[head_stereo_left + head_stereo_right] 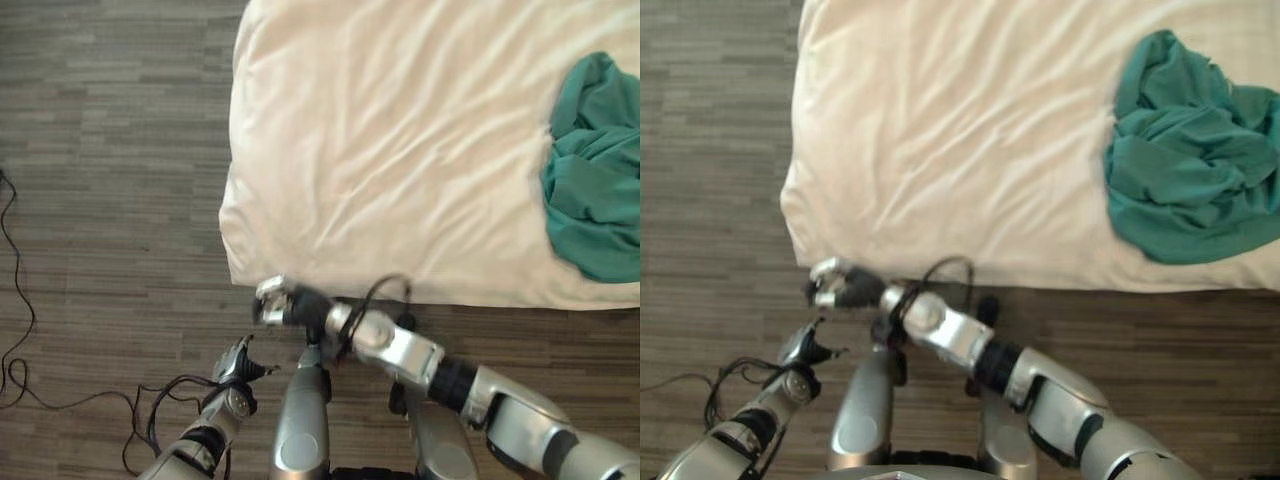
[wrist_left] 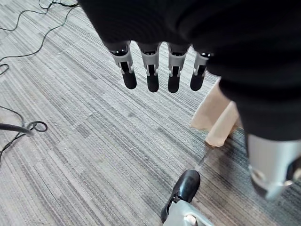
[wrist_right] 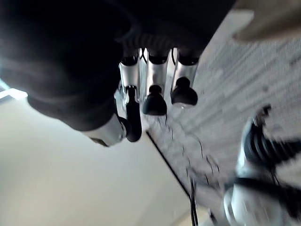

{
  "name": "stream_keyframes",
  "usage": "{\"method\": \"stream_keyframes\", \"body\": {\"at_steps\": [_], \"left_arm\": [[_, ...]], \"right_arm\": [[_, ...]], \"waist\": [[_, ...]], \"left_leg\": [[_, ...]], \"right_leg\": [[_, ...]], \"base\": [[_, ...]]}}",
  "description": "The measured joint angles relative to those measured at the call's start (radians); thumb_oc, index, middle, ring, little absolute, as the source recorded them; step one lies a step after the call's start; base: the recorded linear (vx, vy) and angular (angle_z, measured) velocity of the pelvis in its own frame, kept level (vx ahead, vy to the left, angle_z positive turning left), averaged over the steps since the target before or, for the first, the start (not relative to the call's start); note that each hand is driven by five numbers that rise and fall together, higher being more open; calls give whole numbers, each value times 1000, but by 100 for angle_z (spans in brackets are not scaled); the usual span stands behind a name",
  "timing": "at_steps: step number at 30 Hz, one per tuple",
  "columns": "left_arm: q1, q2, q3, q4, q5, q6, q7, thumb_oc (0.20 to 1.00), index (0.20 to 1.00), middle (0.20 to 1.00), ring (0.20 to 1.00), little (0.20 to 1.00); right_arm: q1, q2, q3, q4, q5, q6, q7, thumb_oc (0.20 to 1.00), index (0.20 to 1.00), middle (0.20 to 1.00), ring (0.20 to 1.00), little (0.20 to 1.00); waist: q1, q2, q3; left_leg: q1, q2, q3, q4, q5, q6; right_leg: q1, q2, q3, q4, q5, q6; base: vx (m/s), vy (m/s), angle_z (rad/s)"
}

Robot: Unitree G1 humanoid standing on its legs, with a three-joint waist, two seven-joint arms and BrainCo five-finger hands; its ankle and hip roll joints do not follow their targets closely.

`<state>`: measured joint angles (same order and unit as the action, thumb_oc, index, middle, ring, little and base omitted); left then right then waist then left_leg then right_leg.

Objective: Tidy up the quilt and then pick up the clothes from the bed and put them into the laundry hamper.

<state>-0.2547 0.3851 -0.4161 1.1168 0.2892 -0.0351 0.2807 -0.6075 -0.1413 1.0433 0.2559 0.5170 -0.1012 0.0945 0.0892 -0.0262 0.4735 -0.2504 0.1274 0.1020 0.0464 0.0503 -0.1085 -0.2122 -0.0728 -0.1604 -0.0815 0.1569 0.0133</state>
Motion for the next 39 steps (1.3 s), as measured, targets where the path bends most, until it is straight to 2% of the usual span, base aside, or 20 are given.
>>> {"method": "stream_keyframes", "body": {"at_steps": [1, 2, 4, 7, 11, 12, 14, 17, 20, 21, 24, 25, 28, 30, 31, 32, 35, 37, 38, 39], "left_arm": [[18, 0, 18, -7, 0, 0, 0, 1000, 1000, 1000, 1000, 1000], [54, -3, 24, -8, -1, -3, 2, 1000, 1000, 1000, 1000, 1000], [91, -20, 56, -9, -1, -8, 3, 1000, 1000, 1000, 1000, 1000], [155, -24, 62, -16, -4, -7, -1, 1000, 1000, 1000, 1000, 1000], [195, -35, 59, -21, -14, -8, -9, 1000, 1000, 1000, 1000, 1000], [183, -37, 58, -31, -32, -8, -13, 1000, 1000, 1000, 1000, 1000], [126, -38, 28, -56, -54, -13, -13, 1000, 1000, 1000, 1000, 1000], [34, -21, -36, -139, -52, -31, -15, 1000, 1000, 1000, 1000, 1000], [-23, -22, -56, -158, -49, -28, -33, 1000, 1000, 1000, 1000, 1000], [-35, -22, -62, -172, -45, -28, -46, 1000, 1000, 1000, 1000, 1000], [-28, -18, -95, -235, -23, -25, -68, 1000, 1000, 1000, 1000, 1000], [-36, -25, -96, -216, -4, -21, -85, 1000, 1000, 1000, 1000, 1000], [-25, -36, -96, -164, 3, -14, -102, 1000, 1000, 1000, 1000, 1000], [-7, -53, -65, -94, 11, -5, -105, 1000, 1000, 1000, 1000, 1000], [10, -52, -50, -61, 20, -1, -107, 1000, 1000, 1000, 1000, 1000], [17, -62, -22, -13, 39, -4, -110, 1000, 1000, 1000, 1000, 1000], [119, -75, -5, 45, 46, 29, -128, 1000, 1000, 1000, 1000, 1000], [143, -83, -7, 41, 45, 34, -135, 1000, 1000, 1000, 1000, 1000], [143, -92, -22, 40, 43, 37, -138, 1000, 1000, 1000, 1000, 1000], [153, -87, -40, 28, 39, 34, -142, 1000, 1000, 1000, 1000, 1000]], "right_arm": [[32, 16, -5, 6, 0, -8, 21, 200, 200, 200, 200, 200], [77, 41, -9, 45, 0, -7, 31, 200, 200, 200, 200, 200], [86, 35, -15, 49, -3, -2, 33, 200, 200, 200, 200, 200], [70, 3, -121, 13, -4, -12, 10, 200, 200, 200, 200, 200], [26, -31, -259, -59, -13, -44, -48, 200, 200, 200, 200, 200], [10, -57, -286, -63, -48, -52, -73, 200, 200, 200, 200, 200], [-37, -103, -327, -35, -126, -54, -130, 200, 200, 200, 200, 200], [-87, -172, -471, 10, -205, -54, -227, 200, 200, 200, 200, 200], [-71, -244, -569, 76, -280, -54, -297, 200, 200, 200, 200, 200], [-28, -271, -604, 56, -330, -81, -310, 200, 200, 200, 200, 200], [112, -257, -712, 47, -403, -122, -346, 200, 200, 200, 200, 200], [180, -244, -736, 94, -412, -130, -348, 200, 200, 200, 200, 200], [378, -237, -780, 232, -430, -86, -331, 200, 200, 200, 200, 200], [500, -246, -806, 364, -430, -8, -323, 200, 200, 200, 200, 200], [588, -261, -813, 404, -431, 17, -309, 385, 385, 385, 385, 385], [621, -251, -856, 457, -434, 12, -292, 1000, 1000, 1000, 1000, 1000], [728, -234, -860, 613, -435, 63, -265, 1000, 1000, 1000, 1000, 1000], [724, -206, -803, 662, -439, 76, -243, 1000, 1000, 1000, 1000, 1000], [712, -182, -792, 686, -439, 68, -241, 1000, 1000, 1000, 1000, 1000], [644, -112, -780, 797, -440, 71, -230, 1000, 1000, 1000, 1000, 1000]], "waist": [[-1, -5, -19], [-7, -6, -78], [-7, -5, -122], [-23, -20, -216], [-49, -24, -224], [-72, -22, -222], [-77, -12, -207], [-90, 26, -106], [-116, 31, -16], [-121, 22, -1], [-134, 15, 0], [-158, 3, 0], [-186, -38, -48], [-210, -44, -111], [-237, -45, -137], [-251, -43, -138], [-283, -33, -236], [-275, -32, -245], [-279, -27, -248], [-249, -3, -254]], "left_leg": [[24, 0, 2, -18, 2, 0], [43, 1, 1, -38, 4, -3], [91, 0, 3, -82, 17, -2], [144, -3, 28, -126, 35, -2], [158, -8, 79, -126, 27, 6], [140, -12, 88, -126, 27, 7], [44, -14, 104, -83, 34, 14], [-97, -4, 100, 57, -10, 18], [-154, 7, 100, 140, -39, 19], [-154, 11, 106, 152, -47, 20], [-99, 18, 115, 143, -58, 23], [-37, 18, 130, 121, -62, 20], [112, 4, 149, 17, -53, 23], [183, -1, 168, -62, -38, 20], [211, -12, 176, -97, -30, 18], [261, -17, 183, -139, -22, 22], [337, -2, 222, -139, -54, 15], [379, 5, 287, -138, -70, 11], [391, 17, 330, -131, -71, 14], [398, 65, 413, -132, -70, 13]], "right_leg": [[13, 1, 1, 0, -3, 0], [26, 3, -1, 0, -13, 3], [54, 5, -2, -1, -14, 11], [73, 10, 15, -5, -21, 15], [59, 1, 64, -1, -10, 25], [29, 1, 81, 1, -6, 30], [-56, -6, 95, 9, 27, 32], [-153, -11, 102, 61, 29, 28], [-196, -3, 113, 93, 23, 28], [-201, 2, 129, 97, 23, 27], [-149, 5, 141, 91, 23, 19], [-91, 4, 139, 67, 21, 22], [35, 4, 152, 2, 11, 23], [62, 8, 159, 0, 4, 29], [67, 8, 168, 0, -9, 35], [99, 9, 168, 0, -12, 36], [154, 24, 193, -1, -27, 43], [158, 42, 192, 1, 14, 63], [144, 54, 146, -8, 36, 75], [106, 75, -121, 15, 39, 83]], "base": [[107, -23, -6], [132, -31, -4], [88, 0, 0], [-6, 14, -9], [-131, 4, -40], [-292, -2, -39], [-240, -22, -18], [-79, -34, 0], [-11, 20, -14], [67, 33, -20], [133, 30, -14], [215, 104, -9], [166, 91, -13], [185, 158, -23], [198, 206, -21], [115, 155, -18], [33, 64, -46], [-66, -58, -88], [-15, -69, -119], [30, -71, -124]]}}
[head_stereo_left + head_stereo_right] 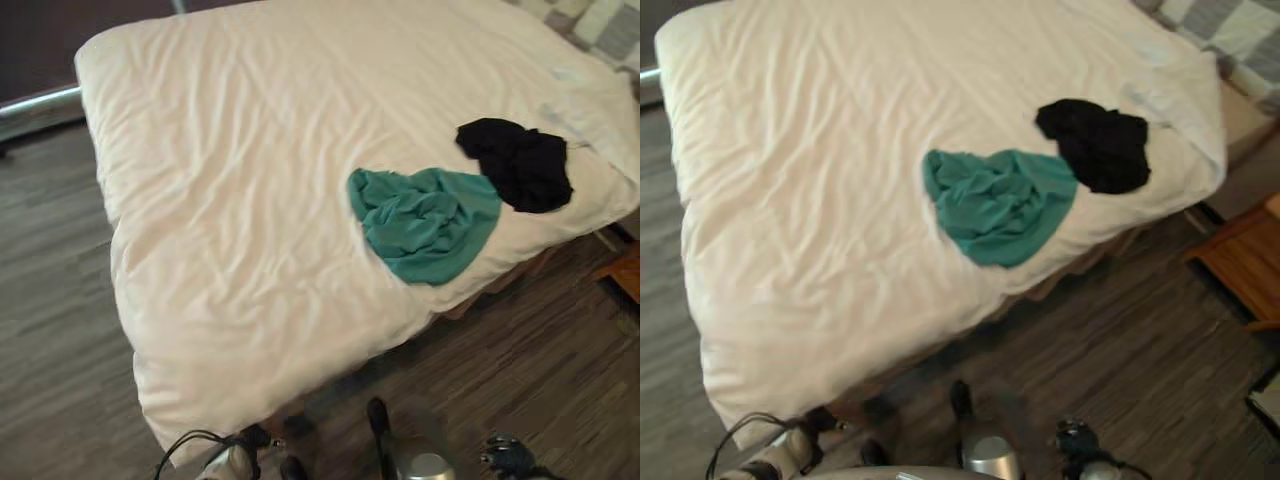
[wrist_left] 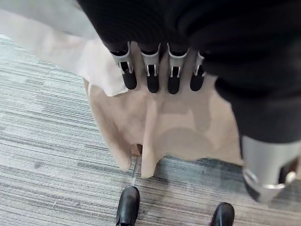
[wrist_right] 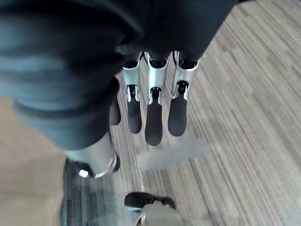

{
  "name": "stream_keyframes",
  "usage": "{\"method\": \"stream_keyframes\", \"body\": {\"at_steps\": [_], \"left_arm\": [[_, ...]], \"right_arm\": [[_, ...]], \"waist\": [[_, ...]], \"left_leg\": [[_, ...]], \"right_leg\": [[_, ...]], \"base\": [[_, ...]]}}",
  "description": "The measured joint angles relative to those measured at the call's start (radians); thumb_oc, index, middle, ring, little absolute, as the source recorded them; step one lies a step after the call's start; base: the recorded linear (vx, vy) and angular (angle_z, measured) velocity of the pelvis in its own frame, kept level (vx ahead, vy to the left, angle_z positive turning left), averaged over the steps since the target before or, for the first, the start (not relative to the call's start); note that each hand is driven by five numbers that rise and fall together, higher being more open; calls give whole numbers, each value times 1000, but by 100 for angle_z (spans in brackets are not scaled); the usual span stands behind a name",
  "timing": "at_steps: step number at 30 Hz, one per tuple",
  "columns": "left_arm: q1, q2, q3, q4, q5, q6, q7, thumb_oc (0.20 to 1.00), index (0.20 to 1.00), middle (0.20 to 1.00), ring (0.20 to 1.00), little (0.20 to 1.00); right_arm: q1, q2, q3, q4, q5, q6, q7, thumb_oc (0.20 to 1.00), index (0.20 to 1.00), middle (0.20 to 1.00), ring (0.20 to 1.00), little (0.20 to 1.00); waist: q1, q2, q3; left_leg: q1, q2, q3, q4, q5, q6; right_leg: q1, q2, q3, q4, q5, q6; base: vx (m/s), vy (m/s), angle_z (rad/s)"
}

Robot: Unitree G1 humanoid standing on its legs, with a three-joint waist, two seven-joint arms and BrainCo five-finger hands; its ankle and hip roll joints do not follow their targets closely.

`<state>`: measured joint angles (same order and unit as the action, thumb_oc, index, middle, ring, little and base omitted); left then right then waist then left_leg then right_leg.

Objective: Tidy up the quilt and then pick up the clothes from the bed and put them into the laundry hamper.

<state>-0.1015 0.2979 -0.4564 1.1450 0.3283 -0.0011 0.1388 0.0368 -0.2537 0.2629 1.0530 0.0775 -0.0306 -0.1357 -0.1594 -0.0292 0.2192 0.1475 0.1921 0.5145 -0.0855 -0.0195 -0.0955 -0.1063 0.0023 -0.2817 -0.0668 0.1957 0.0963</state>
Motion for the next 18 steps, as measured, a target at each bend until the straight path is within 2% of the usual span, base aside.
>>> {"method": "stream_keyframes", "body": {"at_steps": [1, 2, 3, 4, 5, 6, 7, 8, 9, 10, 11, 12, 13, 14, 15, 16, 17, 18], "left_arm": [[-2, 0, -4, 1, 0, 0, -6, 1000, 1000, 1000, 1000, 1000], [14, -16, -9, -7, -4, -1, -12, 1000, 1000, 1000, 1000, 1000], [28, -21, -9, -10, -5, -7, -12, 1000, 1000, 1000, 1000, 1000], [72, -23, -11, -5, -7, -13, -19, 1000, 1000, 1000, 1000, 1000], [80, -22, -9, 1, -8, -11, -23, 1000, 1000, 1000, 1000, 1000], [90, 4, -22, 9, -11, -18, -29, 1000, 1000, 1000, 1000, 1000], [91, 0, -17, 15, -13, -13, -31, 1000, 1000, 1000, 1000, 1000], [99, 12, -19, 16, -18, -13, -32, 1000, 1000, 1000, 1000, 1000], [97, 6, -16, 0, -33, -14, -31, 1000, 1000, 1000, 1000, 1000], [105, -9, -10, -41, -54, -20, -29, 1000, 1000, 1000, 1000, 1000], [101, -6, 0, -70, -77, -26, -37, 1000, 1000, 1000, 1000, 1000], [94, -13, 4, -68, -92, -27, -45, 1000, 1000, 1000, 1000, 1000], [96, -14, 29, -67, -139, -34, -66, 1000, 1000, 1000, 1000, 1000], [93, -9, 31, -71, -164, -28, -79, 1000, 1000, 1000, 1000, 1000], [93, -7, 36, -72, -185, -30, -88, 1000, 1000, 1000, 1000, 1000], [83, 2, 22, -76, -198, -29, -94, 1000, 1000, 1000, 1000, 1000], [59, 10, 8, -68, -193, -40, -96, 1000, 1000, 1000, 1000, 1000], [43, 12, -22, -57, -177, -45, -96, 1000, 1000, 1000, 1000, 1000]], "right_arm": [[-16, 23, 21, 32, -1, 1, 8, 1000, 1000, 1000, 1000, 1000], [-19, 17, 9, 57, -1, 2, -15, 1000, 1000, 1000, 1000, 1000], [-21, 3, 10, 69, -2, 1, -10, 1000, 1000, 1000, 1000, 1000], [-25, -13, 10, 76, -1, 0, -1, 1000, 1000, 1000, 1000, 1000], [-8, -15, 10, 77, -1, 0, 2, 1000, 1000, 1000, 1000, 1000], [1, -4, 18, 105, -3, 3, 10, 1000, 1000, 1000, 1000, 1000], [-3, 2, 18, 132, -13, 9, 9, 1000, 1000, 1000, 1000, 1000], [-2, 10, 44, 146, -40, 12, 11, 1000, 1000, 1000, 1000, 1000], [0, -9, 81, 144, -52, 12, 8, 1000, 1000, 1000, 1000, 1000], [-32, -31, 107, 164, -80, 23, 8, 1000, 1000, 1000, 1000, 1000], [-47, -46, 109, 164, -91, 30, 7, 1000, 1000, 1000, 1000, 1000], [-51, -55, 106, 153, -110, 29, 7, 1000, 1000, 1000, 1000, 1000], [-64, -58, 106, 136, -118, 30, 8, 1000, 1000, 1000, 1000, 1000], [-71, -44, 121, 134, -119, 29, 5, 1000, 1000, 1000, 1000, 1000], [-81, -48, 121, 132, -120, 31, 5, 1000, 1000, 1000, 1000, 1000], [-103, -40, 147, 129, -121, 27, 6, 1000, 1000, 1000, 1000, 1000], [-128, -32, 150, 128, -130, 27, 6, 1000, 1000, 1000, 1000, 1000], [-138, -35, 156, 118, -149, 18, 6, 1000, 1000, 1000, 1000, 1000]], "waist": [[6, 17, -3], [16, 32, -25], [25, 38, -37], [38, 48, -63], [24, 44, -75], [52, 3, -91], [63, 8, -90], [80, -9, -102], [88, -8, -101], [112, -13, -88], [124, -15, -81], [132, -10, -76], [144, -16, -60], [131, -25, -53], [153, -30, -49], [154, -37, -37], [183, -40, -21], [181, -36, -3]], "left_leg": [[8, 14, 32, 0, -8, 10], [23, 21, 81, 1, -14, 4], [38, 25, 112, 1, -20, -6], [69, 36, 154, 7, -43, -36], [72, 42, 162, 29, -60, -52], [79, 45, 174, 160, -90, -89], [74, 82, 141, 240, -92, -92], [-6, 109, 16, 425, -62, -67], [-76, 112, -118, 560, -52, -69], [-138, 15, -325, 609, -96, -74], [-183, -54, -411, 609, -123, -68], [-201, -80, -446, 588, -128, -70], [-202, -119, -515, 482, -140, -53], [-225, -147, -548, 431, -142, -47], [-217, -156, -591, 336, -137, -37], [-236, -189, -646, 235, -115, 2], [-231, -208, -694, 135, -73, 30], [-248, -208, -683, 115, -34, 26]], "right_leg": [[-19, -22, -165, 79, -58, -69], [-51, -67, -226, 223, -130, -62], [-56, -87, -258, 284, -182, -70], [-55, -94, -224, 375, -263, -96], [-45, -85, -198, 388, -282, -99], [0, -75, -147, 334, -323, -109], [17, -43, -117, 310, -318, -98], [50, -29, -56, 236, -277, -137], [84, -14, -14, 164, -237, -136], [89, -12, 83, 120, -189, -149], [98, -5, 166, 75, -163, -139], [104, 2, 199, 62, -155, -140], [114, 13, 272, 63, -155, -141], [133, 25, 327, 39, -149, -132], [133, 28, 363, 23, -134, -128], [149, 39, 463, -19, -122, -95], [139, 35, 506, -18, -119, -85], [140, 35, 504, -19, -124, -86]], "base": [[154, -183, -152], [117, -179, -98], [272, -252, -142], [173, -130, -108], [251, -208, -137], [78, -149, -106], [128, -151, -160], [102, -28, -149], [150, 54, -188], [195, 144, -207], [191, 157, -198], [271, 211, -197], [263, 199, -148], [321, 230, -170], [293, 229, -159], [301, 247, -218], [285, 241, -198], [279, 268, -154]]}}
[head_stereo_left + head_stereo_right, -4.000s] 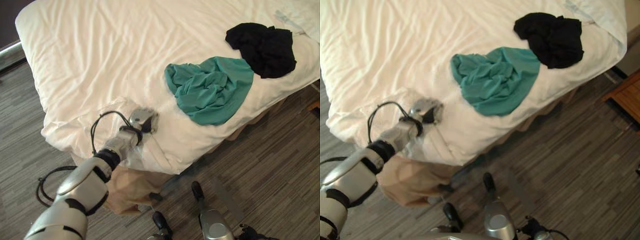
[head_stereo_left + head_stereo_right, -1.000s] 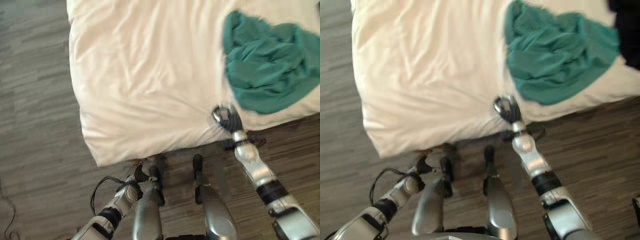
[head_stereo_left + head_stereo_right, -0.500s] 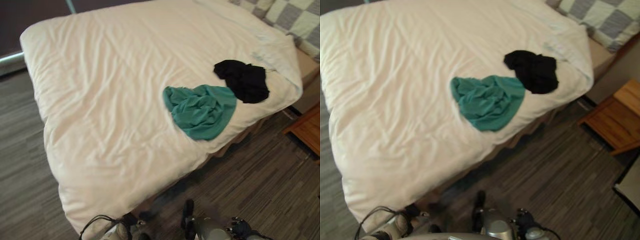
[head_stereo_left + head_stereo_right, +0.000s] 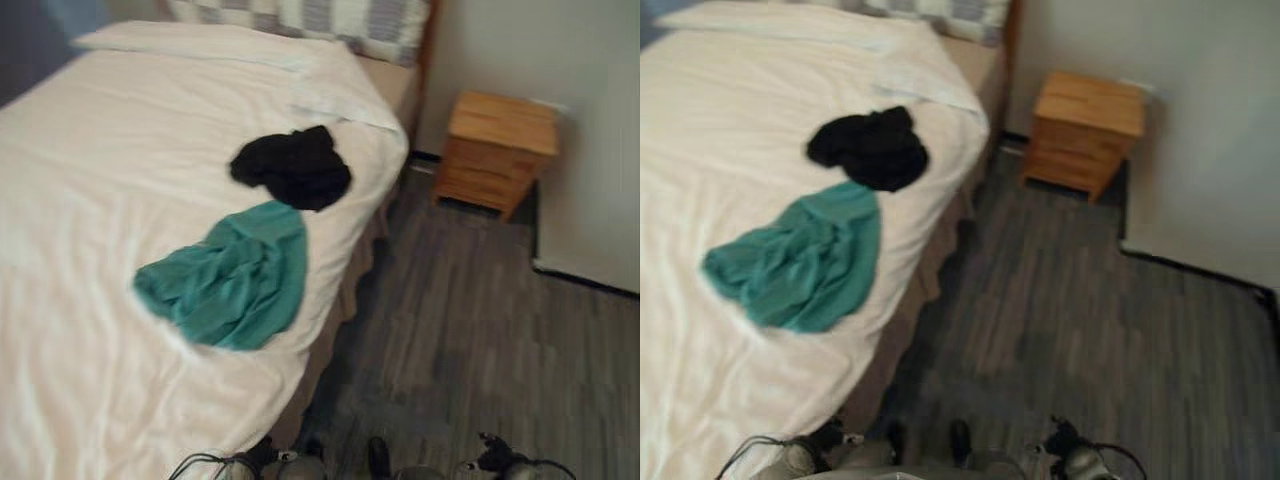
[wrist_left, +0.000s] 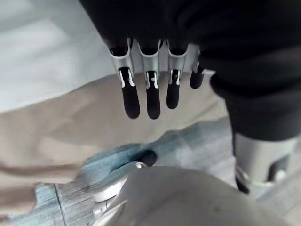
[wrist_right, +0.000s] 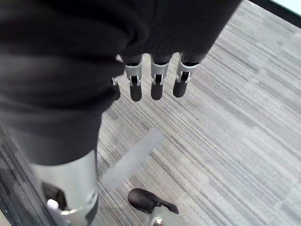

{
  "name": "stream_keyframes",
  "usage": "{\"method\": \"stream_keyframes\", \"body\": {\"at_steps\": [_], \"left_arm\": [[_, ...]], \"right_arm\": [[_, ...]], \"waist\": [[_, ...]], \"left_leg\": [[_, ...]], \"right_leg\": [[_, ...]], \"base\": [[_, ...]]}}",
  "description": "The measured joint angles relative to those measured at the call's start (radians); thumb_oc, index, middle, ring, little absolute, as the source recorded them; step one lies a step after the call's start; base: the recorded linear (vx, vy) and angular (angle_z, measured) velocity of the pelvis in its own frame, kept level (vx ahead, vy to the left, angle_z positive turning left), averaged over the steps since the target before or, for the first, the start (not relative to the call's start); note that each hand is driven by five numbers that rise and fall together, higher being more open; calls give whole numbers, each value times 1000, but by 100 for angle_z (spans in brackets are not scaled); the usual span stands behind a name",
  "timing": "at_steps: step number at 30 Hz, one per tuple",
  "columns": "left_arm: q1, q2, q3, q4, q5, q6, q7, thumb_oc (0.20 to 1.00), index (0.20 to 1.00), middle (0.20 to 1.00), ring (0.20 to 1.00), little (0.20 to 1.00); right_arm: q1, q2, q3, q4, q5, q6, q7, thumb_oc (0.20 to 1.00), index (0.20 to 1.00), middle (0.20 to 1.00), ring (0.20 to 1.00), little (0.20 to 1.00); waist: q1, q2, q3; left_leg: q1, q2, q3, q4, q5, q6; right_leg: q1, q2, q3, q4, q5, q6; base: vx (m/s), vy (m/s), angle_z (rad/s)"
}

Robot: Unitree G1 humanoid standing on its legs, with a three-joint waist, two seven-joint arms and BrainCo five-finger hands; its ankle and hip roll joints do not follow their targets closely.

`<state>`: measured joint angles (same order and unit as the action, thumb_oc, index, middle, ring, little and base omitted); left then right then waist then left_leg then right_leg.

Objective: Tidy up the quilt and then pick up the clothes from the bed and put them into the laundry hamper.

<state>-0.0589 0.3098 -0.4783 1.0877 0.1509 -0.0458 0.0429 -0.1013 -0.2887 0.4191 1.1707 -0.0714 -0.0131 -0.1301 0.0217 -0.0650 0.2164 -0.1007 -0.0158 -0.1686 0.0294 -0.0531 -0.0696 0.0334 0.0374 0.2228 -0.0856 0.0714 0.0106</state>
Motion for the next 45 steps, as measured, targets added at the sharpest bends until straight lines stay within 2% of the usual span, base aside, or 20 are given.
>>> {"method": "stream_keyframes", "body": {"at_steps": [1, 5, 9, 12, 15, 18, 20, 22, 24, 27, 28, 30, 32, 33, 34, 37, 39, 40, 43, 45], "left_arm": [[-41, -13, -29, 23, 66, -6, 5, 1000, 1000, 1000, 1000, 1000], [-102, -37, -106, 43, 213, -11, 11, 1000, 1000, 1000, 1000, 1000], [-133, -96, -118, 35, 225, 5, 39, 1000, 1000, 1000, 1000, 1000], [-178, -84, -106, 23, 224, 5, 60, 1000, 1000, 1000, 1000, 1000], [-207, -91, -102, 65, 222, 4, 66, 1000, 1000, 1000, 1000, 1000], [-157, -94, -114, 101, 226, 2, 62, 1000, 1000, 1000, 1000, 1000], [-92, -92, -112, 114, 225, 5, 50, 1000, 1000, 1000, 1000, 1000], [-69, -62, -68, 85, 210, -4, 40, 1000, 1000, 1000, 1000, 1000], [-58, -73, -66, 61, 213, 5, 53, 1000, 1000, 1000, 1000, 1000], [-130, -30, -50, 11, 215, 3, 72, 1000, 1000, 1000, 1000, 1000], [-122, -31, -49, 4, 215, -4, 78, 1000, 1000, 1000, 1000, 1000], [-115, -48, -48, 7, 215, -9, 77, 1000, 1000, 1000, 1000, 1000], [-103, -47, -39, 34, 216, -6, 76, 1000, 1000, 1000, 1000, 1000], [-97, -48, -32, 49, 216, 3, 72, 1000, 1000, 1000, 1000, 1000], [-100, -47, -39, 66, 217, 6, 70, 1000, 1000, 1000, 1000, 1000], [-105, -54, -68, 82, 217, 9, 62, 1000, 1000, 1000, 1000, 1000], [-115, -72, -76, 100, 217, 12, 63, 1000, 1000, 1000, 1000, 1000], [-111, -72, -84, 99, 217, 12, 67, 1000, 1000, 1000, 1000, 1000], [-98, -73, -67, 101, 212, 19, 76, 1000, 1000, 1000, 1000, 1000], [-114, -70, -56, 141, 210, 21, 76, 1000, 1000, 1000, 1000, 1000]], "right_arm": [[5, -9, 17, -17, -8, -5, 1, 1000, 1000, 1000, 1000, 1000], [37, -4, 20, -19, -7, -3, 1, 1000, 1000, 1000, 1000, 1000], [3, -26, -33, -98, -4, -14, -14, 1000, 1000, 1000, 1000, 1000], [28, -13, -56, -107, 10, -17, -14, 1000, 1000, 1000, 1000, 1000], [45, 0, -60, -85, 41, -14, -22, 1000, 1000, 1000, 1000, 1000], [40, 26, -67, -3, 41, -11, -18, 1000, 1000, 1000, 1000, 1000], [113, 33, -54, 18, 39, -12, -5, 1000, 1000, 1000, 1000, 1000], [102, 2, 5, 24, 31, -6, 2, 1000, 1000, 1000, 1000, 1000], [55, -28, 5, 5, 34, 0, -13, 1000, 1000, 1000, 1000, 1000], [-18, 9, 31, -74, 33, 0, -15, 1000, 1000, 1000, 1000, 1000], [-47, 25, 37, -75, 33, -22, -15, 1000, 1000, 1000, 1000, 1000], [-65, 30, 55, -70, 33, -28, -13, 1000, 1000, 1000, 1000, 1000], [-37, 40, 66, -54, 33, -29, -7, 1000, 1000, 1000, 1000, 1000], [-3, 39, 94, -57, 32, -34, -1, 1000, 1000, 1000, 1000, 1000], [23, 42, 101, -63, 32, -35, 2, 1000, 1000, 1000, 1000, 1000], [77, 53, 37, -72, 36, -26, -1, 1000, 1000, 1000, 1000, 1000], [84, 39, 26, -83, 32, -15, 2, 1000, 1000, 1000, 1000, 1000], [74, 29, 21, -87, 31, -15, 3, 1000, 1000, 1000, 1000, 1000], [60, -5, 17, -98, 33, -28, 3, 1000, 1000, 1000, 1000, 1000], [51, -1, 15, -90, 46, -33, 1, 1000, 1000, 1000, 1000, 1000]], "waist": [[-22, 13, 11], [-35, 21, 20], [-118, 118, 112], [-180, 106, 103], [-203, 102, 103], [-201, 112, 97], [-208, 110, 37], [-147, 98, 21], [-117, 106, 4], [-44, 24, 31], [-19, 21, 22], [-11, 27, 15], [-4, 21, 8], [-9, 43, -11], [-17, 42, -12], [-60, 18, -11], [-68, 37, 5], [-74, 55, 19], [-89, 101, 18], [-131, 120, 18]], "left_leg": [[-25, 13, 29, -4, 83, 3], [24, 25, 133, -42, 123, 64], [154, 78, 233, -117, 100, 121], [128, 55, 208, -118, 81, 114], [127, 37, 162, -111, 46, 127], [212, 62, 167, -96, -39, 91], [198, 73, 190, 164, -165, -33], [-91, 95, 142, 847, -69, -102], [-248, 56, 80, 1062, -7, -106], [-324, 46, 201, 692, -54, -7], [-294, 34, 223, 343, 2, 23], [-271, 9, 259, 21, 91, 39], [-286, -32, 398, 36, 111, 115], [-264, -39, 377, 63, 191, 257], [-259, -35, 373, 85, 221, 278], [-128, -93, 261, -8, 222, 250], [-12, -129, 181, -54, 183, 241], [81, -137, 132, -103, 147, 196], [166, -113, 120, -101, 44, 192], [185, -110, -24, -73, 36, 201]], "right_leg": [[1, 9, -3, -6, -5, -9], [-25, -15, -30, 62, -15, 10], [-336, 20, -217, 694, -61, 118], [-409, -2, -215, 526, -114, 115], [-357, -40, -257, 103, -108, 106], [-341, -61, -320, 171, -111, 58], [-249, -55, -340, 161, -48, 26], [-162, -32, -329, 121, -47, -30], [-86, -20, -307, 61, -72, -36], [60, -21, -171, 3, -118, -2], [109, -17, -179, 0, -180, 37], [158, 0, -216, 2, -206, 23], [278, 17, -285, 5, -267, 47], [304, 51, -270, 66, -279, 26], [287, 56, -282, 143, -281, 24], [17, 30, -293, 766, -235, 86], [-91, 35, -271, 902, -240, 80], [-169, 34, -275, 915, -269, 46], [-286, 31, -219, 593, -267, 30], [-246, 47, -65, 235, -214, 21]], "base": [[300, 279, -75], [280, 195, -72], [363, 103, -83], [503, -54, 22], [675, -114, 44], [637, -134, 18], [535, -157, 0], [356, -104, -89], [706, 59, -126], [769, 196, -88], [619, 114, -66], [575, 95, -39], [651, 138, -19], [405, 95, 0], [415, 144, 34], [447, 168, 67], [460, 37, 108], [434, -42, 103], [450, -105, 125], [310, -109, 195]]}}
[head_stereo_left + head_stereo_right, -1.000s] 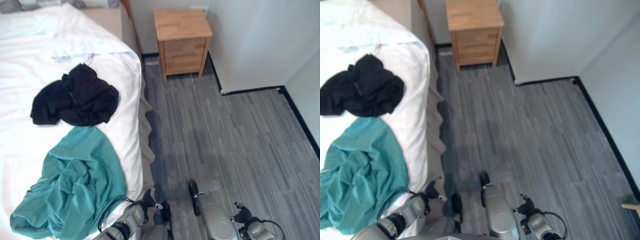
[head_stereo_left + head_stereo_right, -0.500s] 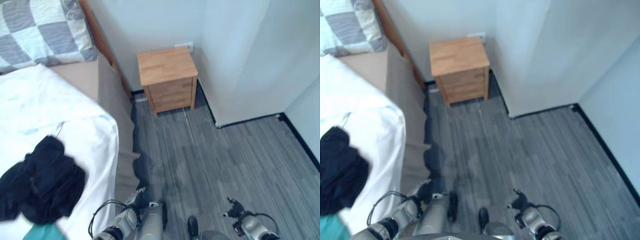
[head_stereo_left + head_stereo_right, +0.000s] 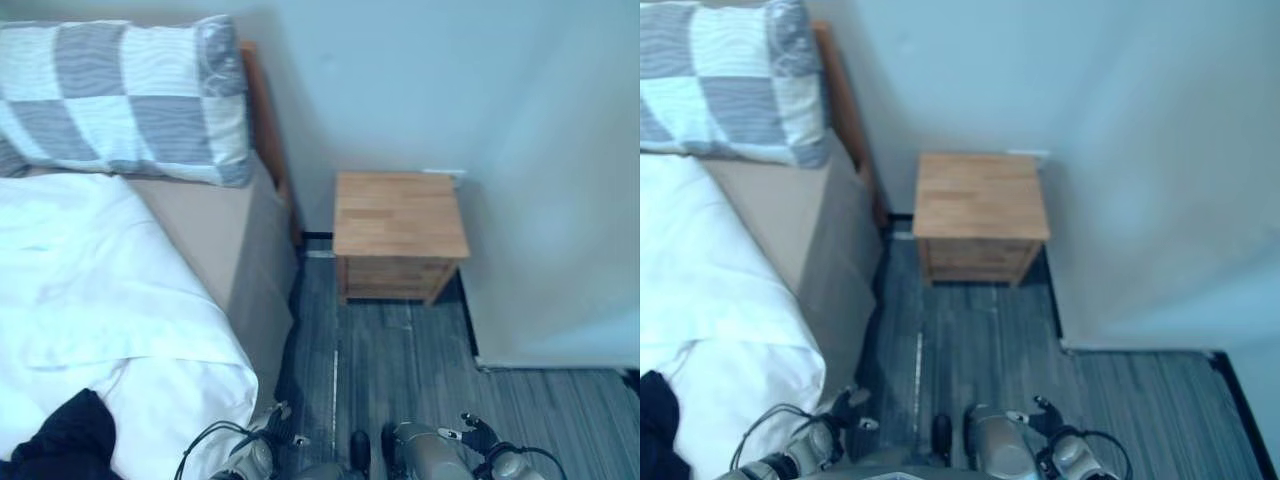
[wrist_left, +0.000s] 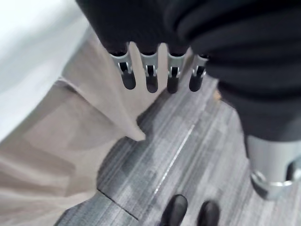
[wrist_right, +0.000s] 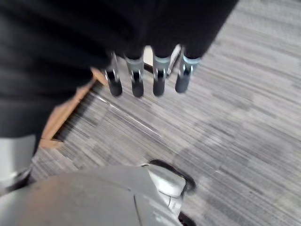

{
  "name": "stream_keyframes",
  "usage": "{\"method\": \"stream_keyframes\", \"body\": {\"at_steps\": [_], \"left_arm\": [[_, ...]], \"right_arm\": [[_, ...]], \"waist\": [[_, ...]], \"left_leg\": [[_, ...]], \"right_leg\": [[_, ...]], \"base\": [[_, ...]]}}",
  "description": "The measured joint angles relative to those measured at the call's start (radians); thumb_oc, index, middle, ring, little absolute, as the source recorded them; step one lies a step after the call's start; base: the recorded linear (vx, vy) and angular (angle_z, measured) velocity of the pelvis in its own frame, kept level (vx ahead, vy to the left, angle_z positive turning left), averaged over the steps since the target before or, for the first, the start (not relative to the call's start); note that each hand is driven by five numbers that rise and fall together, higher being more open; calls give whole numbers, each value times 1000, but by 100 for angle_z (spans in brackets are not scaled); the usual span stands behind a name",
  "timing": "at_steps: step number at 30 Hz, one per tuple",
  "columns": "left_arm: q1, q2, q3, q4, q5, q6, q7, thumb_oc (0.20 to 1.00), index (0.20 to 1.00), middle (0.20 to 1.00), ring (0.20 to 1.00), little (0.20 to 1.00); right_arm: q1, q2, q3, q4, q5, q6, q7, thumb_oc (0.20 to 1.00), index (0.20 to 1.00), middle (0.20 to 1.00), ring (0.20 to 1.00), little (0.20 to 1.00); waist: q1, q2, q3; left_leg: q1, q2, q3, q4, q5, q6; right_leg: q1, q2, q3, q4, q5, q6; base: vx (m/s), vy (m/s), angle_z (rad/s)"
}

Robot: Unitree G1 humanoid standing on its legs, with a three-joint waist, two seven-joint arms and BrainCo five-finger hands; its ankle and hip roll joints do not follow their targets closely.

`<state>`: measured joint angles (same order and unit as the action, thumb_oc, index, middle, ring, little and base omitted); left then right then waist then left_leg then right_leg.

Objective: Tidy up the quilt and then pick up the clothes from the bed and put them into the laundry hamper.

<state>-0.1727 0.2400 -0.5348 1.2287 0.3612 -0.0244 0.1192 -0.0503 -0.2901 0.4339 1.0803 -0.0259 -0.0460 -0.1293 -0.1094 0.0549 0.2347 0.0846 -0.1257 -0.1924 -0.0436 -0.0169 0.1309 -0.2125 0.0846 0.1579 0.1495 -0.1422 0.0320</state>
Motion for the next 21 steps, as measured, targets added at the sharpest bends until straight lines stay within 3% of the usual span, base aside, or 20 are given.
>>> {"method": "stream_keyframes", "body": {"at_steps": [1, 2, 3, 4, 5, 6, 7, 8, 9, 10, 11, 12, 13, 14, 15, 16, 19, 20, 21], "left_arm": [[-9, 6, -7, -1, -2, 1, 1, 1000, 1000, 1000, 1000, 1000], [-14, 9, -8, -1, -4, 0, 1, 1000, 1000, 1000, 1000, 1000], [-18, 4, -9, 26, -6, 0, 2, 1000, 1000, 1000, 1000, 1000], [-23, 15, -17, 27, -6, -2, 2, 1000, 1000, 1000, 1000, 1000], [-26, 5, -16, 24, -6, -6, 5, 1000, 1000, 1000, 1000, 1000], [3, -8, 9, 25, -8, -13, 6, 1000, 1000, 1000, 1000, 1000], [8, -26, 39, 27, -9, -13, 11, 1000, 1000, 1000, 1000, 1000], [17, -19, 76, 20, -38, -16, 20, 1000, 1000, 1000, 1000, 1000], [17, -18, 79, 12, -46, -12, 24, 1000, 1000, 1000, 1000, 1000], [3, -18, 91, -19, -54, -4, 28, 1000, 1000, 1000, 1000, 1000], [9, -17, 86, -27, -65, -3, 34, 1000, 1000, 1000, 1000, 1000], [12, -17, 118, -52, -65, -11, 35, 1000, 1000, 1000, 1000, 1000], [13, -18, 110, -53, -68, -6, 38, 1000, 1000, 1000, 1000, 1000], [30, -20, 120, -88, -63, -7, 38, 1000, 1000, 1000, 1000, 1000], [43, -23, 127, -96, -64, -7, 38, 1000, 1000, 1000, 1000, 1000], [65, -28, 135, -103, -64, -9, 38, 1000, 1000, 1000, 1000, 1000], [95, -25, 162, -111, -64, -11, 30, 1000, 1000, 1000, 1000, 1000], [109, -17, 179, -111, -64, -10, 22, 1000, 1000, 1000, 1000, 1000], [119, -9, 189, -103, -65, -10, 16, 1000, 1000, 1000, 1000, 1000]], "right_arm": [[-1, 10, -23, 10, 1, 5, 2, 1000, 1000, 1000, 1000, 1000], [-6, 17, -32, 28, 2, 8, 5, 1000, 1000, 1000, 1000, 1000], [-10, 22, -20, 38, 5, 20, 3, 1000, 1000, 1000, 1000, 1000], [17, 33, -12, 36, 5, 21, 2, 1000, 1000, 1000, 1000, 1000], [23, 34, -15, 46, 6, 23, 2, 1000, 1000, 1000, 1000, 1000], [6, 40, -11, 59, 3, 26, 2, 1000, 1000, 1000, 1000, 1000], [5, 37, -7, 63, 1, 27, 0, 1000, 1000, 1000, 1000, 1000], [11, 47, 10, 49, -12, 29, 1, 1000, 1000, 1000, 1000, 1000], [12, 41, 12, 16, -13, 26, -1, 1000, 1000, 1000, 1000, 1000], [48, 16, 8, -95, -14, 38, -7, 1000, 1000, 1000, 1000, 1000], [49, -3, -1, -109, -15, 23, -12, 1000, 1000, 1000, 1000, 1000], [35, -60, -2, -219, -15, 39, -24, 1000, 1000, 1000, 1000, 1000], [25, -85, -19, -247, -16, 19, -32, 1000, 1000, 1000, 1000, 1000], [12, -142, -71, -337, -29, 14, -51, 1000, 1000, 1000, 1000, 1000], [5, -171, -97, -376, -51, 7, -66, 1000, 1000, 1000, 1000, 1000], [-10, -202, -137, -409, -55, 12, -81, 1000, 1000, 1000, 1000, 1000], [8, -294, -219, -571, -73, 4, -96, 1000, 1000, 1000, 1000, 1000], [-21, -338, -234, -597, -93, 8, -102, 1000, 1000, 1000, 1000, 1000], [-38, -344, -236, -605, -94, 7, -107, 1000, 1000, 1000, 1000, 1000]], "waist": [[5, -19, 13], [16, -33, 14], [26, -50, 14], [28, -112, 5], [30, -119, 14], [55, -99, 3], [56, -113, 2], [70, -129, -3], [62, -140, -2], [27, -144, 9], [33, -144, 9], [45, -151, 22], [26, -139, 17], [4, -126, 13], [-14, -110, 1], [-4, -87, -16], [-7, -72, -29], [0, -81, -36], [5, -93, -40]], "left_leg": [[44, -4, 2, -20, 6, 5], [62, -8, -29, -16, -7, -10], [75, -10, -135, 41, -63, -60], [81, -62, -142, 99, -92, -91], [104, -64, -138, 122, -126, -101], [85, -11, -117, 160, -152, -138], [78, 7, -125, 190, -160, -159], [27, 68, -112, 243, -181, -188], [0, 93, -101, 245, -183, -192], [-87, 162, 33, 275, -182, -226], [-102, 171, 58, 247, -172, -227], [-126, 218, 275, 254, -175, -238], [-150, 226, 373, 267, -168, -238], [-147, 283, 575, 283, -172, -240], [-147, 298, 625, 291, -166, -234], [-114, 295, 612, 238, -160, -234], [-79, 271, 580, 85, -88, -191], [-48, 250, 562, 8, 7, -181], [-37, 240, 562, -15, 20, -174]], "right_leg": [[-14, -17, 1, -79, 89, 5], [-4, -7, 74, -123, 148, 9], [34, -5, 229, -221, 241, 17], [48, -81, 187, -228, 286, -12], [67, -90, 135, -214, 374, 8], [104, -69, 63, -223, 351, -40], [121, -69, 31, -232, 327, -53], [150, -77, -94, -232, 307, -70], [166, -87, -142, -231, 300, -80], [193, -107, -273, -233, 275, -85], [200, -110, -278, -232, 269, -86], [219, -139, -339, -233, 251, -85], [215, -136, -343, -231, 250, -80], [245, -147, -413, -238, 213, -49], [258, -140, -439, -232, 203, -40], [266, -129, -446, -231, 197, -28], [272, -123, -487, -231, 195, -27], [275, -126, -481, -230, 196, -25], [276, -132, -478, -228, 198, -23]], "base": [[436, -217, 182], [462, -282, 180], [221, -145, 184], [315, -313, 208], [232, -326, 176], [254, -390, 133], [29, -215, 191], [-9, -119, 193], [-164, -77, 307], [-142, -20, 247], [-137, -37, 224], [-8, -19, 124], [55, -12, 121], [102, 47, 137], [126, 59, 105], [106, 89, 65], [68, 55, 42], [34, 13, 21], [42, 16, 11]]}}
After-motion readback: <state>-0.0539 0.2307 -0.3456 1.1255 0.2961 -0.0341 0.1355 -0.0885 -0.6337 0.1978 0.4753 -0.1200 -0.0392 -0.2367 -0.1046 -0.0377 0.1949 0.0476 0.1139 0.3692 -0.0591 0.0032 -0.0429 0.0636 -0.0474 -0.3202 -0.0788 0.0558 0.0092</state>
